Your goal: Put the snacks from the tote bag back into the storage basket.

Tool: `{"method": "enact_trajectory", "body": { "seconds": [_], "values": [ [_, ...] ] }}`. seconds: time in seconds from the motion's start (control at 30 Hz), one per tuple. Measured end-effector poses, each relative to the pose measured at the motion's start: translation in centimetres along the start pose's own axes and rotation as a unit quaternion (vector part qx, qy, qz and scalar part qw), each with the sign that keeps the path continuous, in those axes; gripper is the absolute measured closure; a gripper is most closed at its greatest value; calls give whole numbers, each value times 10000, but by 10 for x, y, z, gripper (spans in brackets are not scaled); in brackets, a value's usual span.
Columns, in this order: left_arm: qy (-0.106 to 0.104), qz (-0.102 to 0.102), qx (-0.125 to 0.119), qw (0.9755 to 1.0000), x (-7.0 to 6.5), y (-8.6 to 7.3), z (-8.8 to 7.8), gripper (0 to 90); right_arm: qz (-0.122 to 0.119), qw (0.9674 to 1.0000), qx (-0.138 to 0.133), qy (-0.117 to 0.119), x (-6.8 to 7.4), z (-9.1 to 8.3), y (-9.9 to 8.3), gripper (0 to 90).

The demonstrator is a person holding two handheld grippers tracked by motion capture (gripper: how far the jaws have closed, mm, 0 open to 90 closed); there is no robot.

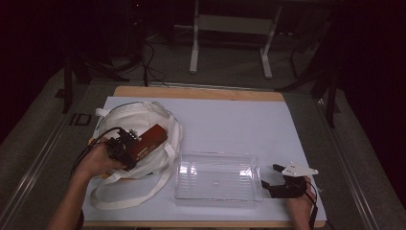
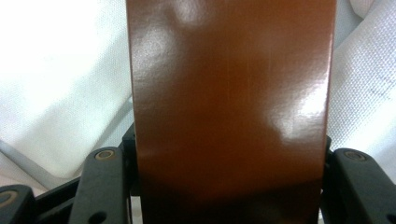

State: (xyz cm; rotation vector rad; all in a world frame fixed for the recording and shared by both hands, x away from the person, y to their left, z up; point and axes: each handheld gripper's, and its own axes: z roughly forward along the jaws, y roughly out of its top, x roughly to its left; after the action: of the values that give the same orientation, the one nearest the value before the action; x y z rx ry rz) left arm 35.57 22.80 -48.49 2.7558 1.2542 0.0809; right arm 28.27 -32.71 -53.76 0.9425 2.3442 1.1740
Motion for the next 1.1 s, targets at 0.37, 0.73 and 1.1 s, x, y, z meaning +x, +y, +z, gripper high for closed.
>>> {"method": "enact_trajectory", "body": {
  "seconds": [0.37,0.73,1.1],
  "values": [
    [-64,-138,176,9997,2,1,2,393,-37,10000,41,-5,1,1,0,148],
    [-10,-100,274,9996,0,2,6,399,-58,10000,71,-10,1,1,1,148],
    [-87,63,229,9997,2,2,7,395,-78,9999,93,-1,1,2,1,148]
  ]
}}
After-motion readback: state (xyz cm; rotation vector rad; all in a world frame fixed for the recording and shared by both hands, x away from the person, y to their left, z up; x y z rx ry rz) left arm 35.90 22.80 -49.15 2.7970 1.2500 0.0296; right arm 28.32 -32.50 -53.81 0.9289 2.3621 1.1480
